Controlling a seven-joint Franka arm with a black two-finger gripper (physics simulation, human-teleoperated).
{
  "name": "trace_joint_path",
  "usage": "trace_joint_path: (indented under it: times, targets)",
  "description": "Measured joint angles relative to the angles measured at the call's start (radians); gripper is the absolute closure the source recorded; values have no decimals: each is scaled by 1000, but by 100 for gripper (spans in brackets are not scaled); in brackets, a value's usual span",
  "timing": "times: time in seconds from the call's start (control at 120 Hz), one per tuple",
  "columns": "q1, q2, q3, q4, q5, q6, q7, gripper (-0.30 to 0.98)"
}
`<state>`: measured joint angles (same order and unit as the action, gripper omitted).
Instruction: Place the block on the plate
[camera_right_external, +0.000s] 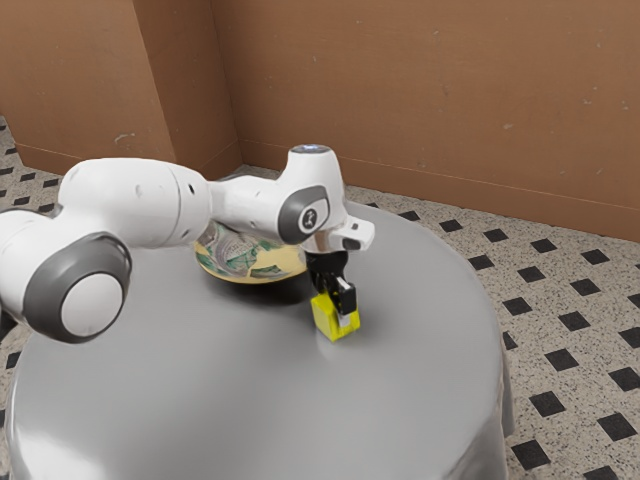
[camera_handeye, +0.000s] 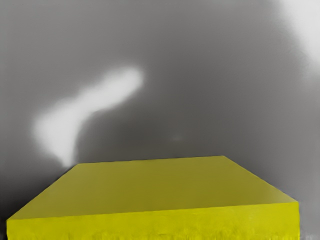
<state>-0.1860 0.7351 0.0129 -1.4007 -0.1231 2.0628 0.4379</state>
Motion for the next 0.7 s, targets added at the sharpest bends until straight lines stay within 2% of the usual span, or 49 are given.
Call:
trace_joint_path:
  times: [0.325, 0.492, 0.7]
  targets:
    - [7, -105, 7, -13, 8, -5, -2, 29]
    - [69, -160, 9, -12, 12, -9, -4, 29]
    - [134, -137, 43, 12, 12, -11, -3, 28]
